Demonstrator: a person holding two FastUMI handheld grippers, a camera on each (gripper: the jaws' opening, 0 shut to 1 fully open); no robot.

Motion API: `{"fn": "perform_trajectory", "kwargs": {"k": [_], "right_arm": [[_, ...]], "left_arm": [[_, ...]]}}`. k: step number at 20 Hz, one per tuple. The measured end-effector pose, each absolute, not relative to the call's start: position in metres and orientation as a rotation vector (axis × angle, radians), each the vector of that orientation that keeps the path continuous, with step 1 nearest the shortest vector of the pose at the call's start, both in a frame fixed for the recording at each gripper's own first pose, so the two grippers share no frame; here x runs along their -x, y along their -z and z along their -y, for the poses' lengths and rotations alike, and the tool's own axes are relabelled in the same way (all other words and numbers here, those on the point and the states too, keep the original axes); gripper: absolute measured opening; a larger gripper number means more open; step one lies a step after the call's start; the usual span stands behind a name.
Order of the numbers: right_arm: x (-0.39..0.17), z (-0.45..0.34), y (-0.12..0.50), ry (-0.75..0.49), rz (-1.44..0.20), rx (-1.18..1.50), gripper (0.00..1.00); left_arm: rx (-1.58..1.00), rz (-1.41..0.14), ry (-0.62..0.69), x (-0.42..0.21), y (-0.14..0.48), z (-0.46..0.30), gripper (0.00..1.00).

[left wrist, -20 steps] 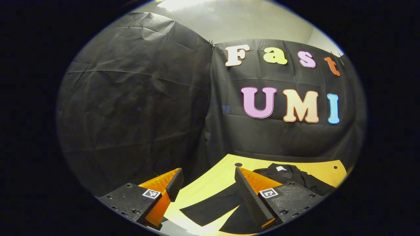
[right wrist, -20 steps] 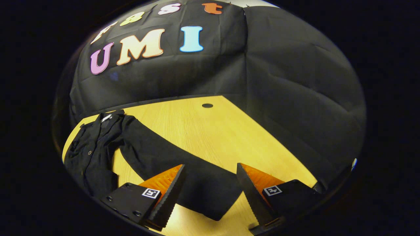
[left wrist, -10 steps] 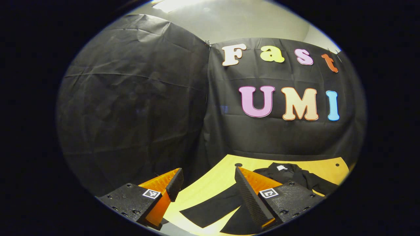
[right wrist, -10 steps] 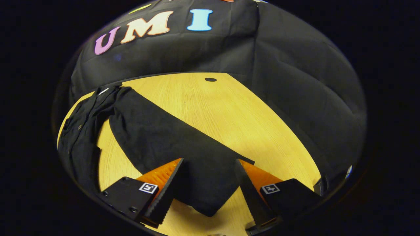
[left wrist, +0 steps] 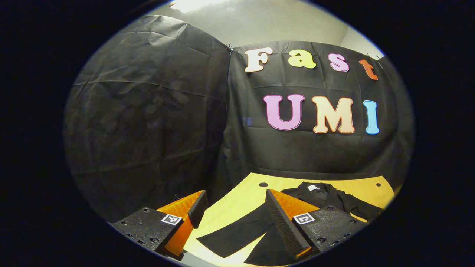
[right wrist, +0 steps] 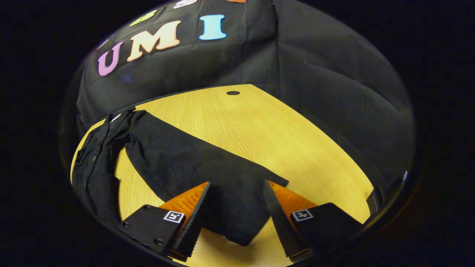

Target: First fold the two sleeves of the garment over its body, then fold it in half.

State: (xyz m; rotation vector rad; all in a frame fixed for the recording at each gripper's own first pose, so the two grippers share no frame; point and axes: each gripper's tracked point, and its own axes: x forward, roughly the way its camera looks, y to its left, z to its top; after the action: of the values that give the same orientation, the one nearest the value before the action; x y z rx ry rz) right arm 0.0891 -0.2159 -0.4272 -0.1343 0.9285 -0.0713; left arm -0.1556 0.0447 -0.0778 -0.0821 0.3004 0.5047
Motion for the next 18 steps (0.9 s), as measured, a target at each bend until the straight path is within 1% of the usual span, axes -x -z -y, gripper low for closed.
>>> {"fn": "perform_trajectory", "kwargs": {"k": [1, 4, 5, 6, 7, 8, 9, 10, 11, 13, 14, 15, 16, 17, 18], "right_arm": [[-0.09, 0.213, 0.427, 0.065, -0.93, 0.138, 0.81], [-0.09, 0.204, 0.428, 0.04, -0.934, 0.141, 0.64], [-0.09, 0.201, 0.428, 0.034, -0.934, 0.146, 0.51], [-0.09, 0.199, 0.428, 0.026, -0.938, 0.156, 0.45], [-0.09, 0.198, 0.428, 0.028, -0.938, 0.17, 0.35], [-0.09, 0.199, 0.428, 0.027, -0.937, 0.184, 0.32], [-0.09, 0.196, 0.428, 0.011, -0.934, 0.185, 0.31], [-0.091, 0.196, 0.427, 0.012, -0.926, 0.194, 0.28], [-0.091, 0.194, 0.428, 0.003, -0.928, 0.197, 0.19], [-0.09, 0.193, 0.429, -0.003, -0.941, 0.203, 0.14], [-0.09, 0.192, 0.428, -0.014, -0.949, 0.195, 0.14], [-0.088, 0.19, 0.428, -0.01, -0.961, 0.183, 0.1], [-0.089, 0.19, 0.426, -0.011, -0.97, 0.172, 0.08], [-0.089, 0.189, 0.425, -0.008, -0.979, 0.161, 0.04], [-0.089, 0.19, 0.427, -0.008, -0.987, 0.154, 0.04]], "left_arm": [[0.089, -0.302, -0.504, 0.156, 0.08, -0.045, 0.93], [0.105, -0.311, -0.5, 0.157, 0.084, -0.046, 0.93], [0.108, -0.31, -0.498, 0.157, 0.084, -0.045, 0.93], [0.11, -0.309, -0.494, 0.156, 0.083, -0.044, 0.93], [0.11, -0.308, -0.489, 0.155, 0.082, -0.043, 0.93], [0.108, -0.307, -0.484, 0.154, 0.083, -0.043, 0.93], [0.106, -0.305, -0.477, 0.153, 0.082, -0.042, 0.93], [0.105, -0.304, -0.471, 0.152, 0.081, -0.041, 0.93], [0.107, -0.303, -0.466, 0.15, 0.081, -0.04, 0.93], [0.111, -0.303, -0.457, 0.149, 0.082, -0.039, 0.93], [0.113, -0.302, -0.455, 0.148, 0.082, -0.038, 0.93], [0.115, -0.301, -0.454, 0.149, 0.082, -0.039, 0.93], [0.117, -0.301, -0.453, 0.148, 0.083, -0.04, 0.93], [0.12, -0.301, -0.454, 0.148, 0.084, -0.04, 0.93], [0.123, -0.301, -0.454, 0.148, 0.085, -0.041, 0.93]]}}
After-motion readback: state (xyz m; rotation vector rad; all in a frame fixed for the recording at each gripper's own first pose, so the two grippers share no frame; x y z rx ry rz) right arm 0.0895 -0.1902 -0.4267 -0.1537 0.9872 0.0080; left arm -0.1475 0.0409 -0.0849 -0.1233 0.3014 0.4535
